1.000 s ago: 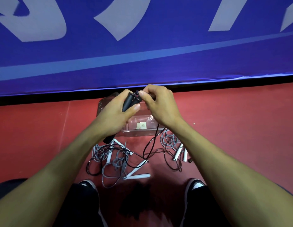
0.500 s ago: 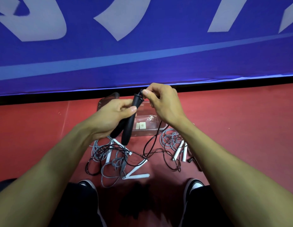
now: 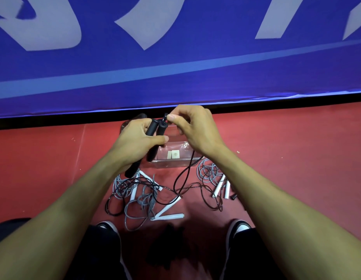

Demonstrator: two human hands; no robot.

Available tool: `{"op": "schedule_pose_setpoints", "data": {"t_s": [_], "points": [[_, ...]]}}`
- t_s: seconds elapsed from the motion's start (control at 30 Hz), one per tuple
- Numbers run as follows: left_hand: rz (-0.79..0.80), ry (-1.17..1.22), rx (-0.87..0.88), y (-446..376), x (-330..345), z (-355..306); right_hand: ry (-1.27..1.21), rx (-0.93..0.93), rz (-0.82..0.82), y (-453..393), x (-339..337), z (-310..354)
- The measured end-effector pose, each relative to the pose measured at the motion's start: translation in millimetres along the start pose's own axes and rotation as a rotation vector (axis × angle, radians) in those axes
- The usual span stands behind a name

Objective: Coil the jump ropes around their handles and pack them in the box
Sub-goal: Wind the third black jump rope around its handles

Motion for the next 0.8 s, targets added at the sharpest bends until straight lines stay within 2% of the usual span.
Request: {"op": "schedule_pose_setpoints", "data": {"t_s": [0.1,0.2,0.33,0.4,0.47,0.53,0.67,0.8], "points": [[-0.034,0.026,-0.043,-2,0,5,0.011,0.012,-0.019,1,-3,-6],[-0.059,-0.173,0.058,2,3,-2,0.027,0.006,-0.016,1,-2,-4],[-0.112,-0.223,0.112,8,5,-13,0.014,0.001,-0.037,0,-4,-3],[-0.099,-0.174,0.024,8,5,-11,-0.001,0.002,-0.053,0,-6,-5],[-0.086,-0.024,-0.067,7,4,-7,-0.013,0.003,-0.061,0,-7,-4],[-0.041,0.147,-0.093,5,4,-7,-0.012,0.014,-0.071,-1,-7,-4],[0.162,0.367,-0.06,9,9,-16,-0.049,0.053,-0.115,-2,-11,-7],[0.335,0.427,0.009,15,9,-20,-0.131,0.109,-0.137,-4,-13,-14]]}}
Point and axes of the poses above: each hand's wrist, its own y-axis away from the middle knuckle, its own x-axis out of the palm, z = x × y, the point moved 5 cm from there along -y, towards the middle knuckle, and after that the axes turned 11 degrees about -x, right-handed, at the moved point
